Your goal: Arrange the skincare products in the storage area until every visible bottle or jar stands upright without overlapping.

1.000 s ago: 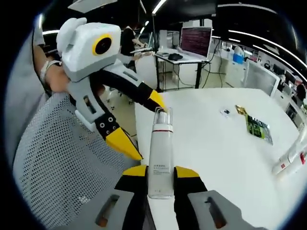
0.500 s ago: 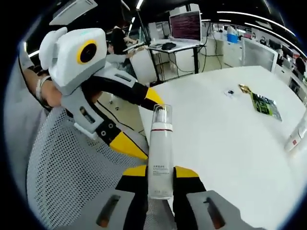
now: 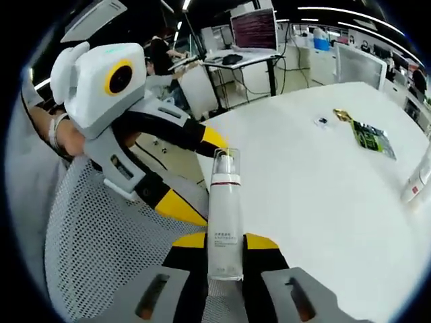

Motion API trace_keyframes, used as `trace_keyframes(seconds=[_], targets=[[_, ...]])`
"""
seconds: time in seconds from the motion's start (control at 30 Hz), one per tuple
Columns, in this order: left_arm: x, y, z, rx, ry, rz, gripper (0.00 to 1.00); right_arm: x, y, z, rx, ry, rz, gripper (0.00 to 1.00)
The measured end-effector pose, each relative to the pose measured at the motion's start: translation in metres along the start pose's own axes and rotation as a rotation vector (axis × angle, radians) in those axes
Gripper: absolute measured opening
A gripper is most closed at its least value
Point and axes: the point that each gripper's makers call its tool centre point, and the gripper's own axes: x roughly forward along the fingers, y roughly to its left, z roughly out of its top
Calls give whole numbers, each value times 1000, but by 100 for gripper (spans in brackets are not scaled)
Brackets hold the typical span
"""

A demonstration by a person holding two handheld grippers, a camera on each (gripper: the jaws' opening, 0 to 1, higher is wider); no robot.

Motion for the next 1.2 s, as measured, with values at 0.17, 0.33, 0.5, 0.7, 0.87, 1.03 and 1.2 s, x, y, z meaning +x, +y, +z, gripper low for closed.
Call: trace_keyframes(seconds=[0.17, 0.33, 0.5, 0.7, 0.87, 1.03, 1.2], targets=[[1, -3, -1, -21, 1, -11, 41, 2, 1, -3, -9, 23, -2, 8], [0, -5, 1, -17, -12, -19, 41, 2, -1, -6, -5, 28, -14, 9], [-2, -5, 7, -44, -58, -33, 40, -2, -7, -8, 44, -11, -16, 10], [-7, -1, 17, -38, -153, -51, 40, -9, -7, 1, 169, -130, 7, 11], [-13, 2, 33, -88, -246, -68, 41, -13, -3, 7, 310, -245, 43, 11], [-20, 13, 37, -188, -276, -86, 34, -31, -4, 17, 487, -404, 89, 11], [-36, 15, 65, -291, -366, -151, 35, -63, -5, 41, 651, -630, 200, 11]])
